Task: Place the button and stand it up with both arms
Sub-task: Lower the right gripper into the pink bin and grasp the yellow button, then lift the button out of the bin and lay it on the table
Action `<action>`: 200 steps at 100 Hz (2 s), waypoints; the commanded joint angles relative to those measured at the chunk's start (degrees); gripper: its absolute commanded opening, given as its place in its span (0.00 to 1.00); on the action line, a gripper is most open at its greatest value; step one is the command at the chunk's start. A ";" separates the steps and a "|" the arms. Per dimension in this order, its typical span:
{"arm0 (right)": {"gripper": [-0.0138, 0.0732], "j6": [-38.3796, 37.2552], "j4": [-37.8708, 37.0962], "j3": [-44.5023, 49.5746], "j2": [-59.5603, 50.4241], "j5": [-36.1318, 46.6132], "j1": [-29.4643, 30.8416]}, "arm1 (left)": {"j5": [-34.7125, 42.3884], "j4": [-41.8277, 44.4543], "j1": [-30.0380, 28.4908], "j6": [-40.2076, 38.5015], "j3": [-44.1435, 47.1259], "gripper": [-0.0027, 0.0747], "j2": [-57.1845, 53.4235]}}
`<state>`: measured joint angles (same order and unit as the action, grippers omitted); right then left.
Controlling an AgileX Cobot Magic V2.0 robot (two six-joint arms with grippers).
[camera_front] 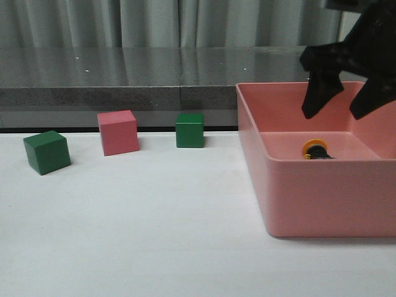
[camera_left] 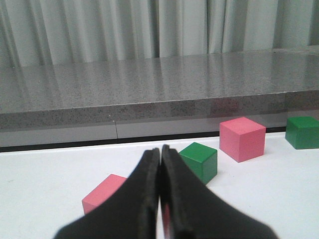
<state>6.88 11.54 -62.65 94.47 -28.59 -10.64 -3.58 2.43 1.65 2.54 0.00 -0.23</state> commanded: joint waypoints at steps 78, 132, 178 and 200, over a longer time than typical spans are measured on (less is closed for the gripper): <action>0.13 0.73 -0.54 -4.53 -0.91 0.00 -0.81 | 4.53 -0.49 -0.16 -0.42 2.62 0.01 -1.79; 0.13 40.24 -0.43 -27.04 4.71 -16.47 -26.22 | 4.53 -0.49 -0.16 -0.42 2.62 0.01 -1.79; 0.13 53.24 -0.43 -37.13 26.10 -15.11 -30.20 | 4.53 -0.49 -0.16 -0.42 2.62 0.01 -1.79; 0.26 53.24 -0.43 -37.86 27.50 -16.99 -30.20 | 4.53 -0.49 -0.16 -0.42 2.62 0.01 -1.79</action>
<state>59.31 10.54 -98.37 125.55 -45.82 -40.71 -3.58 2.43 1.65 2.54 0.00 -0.23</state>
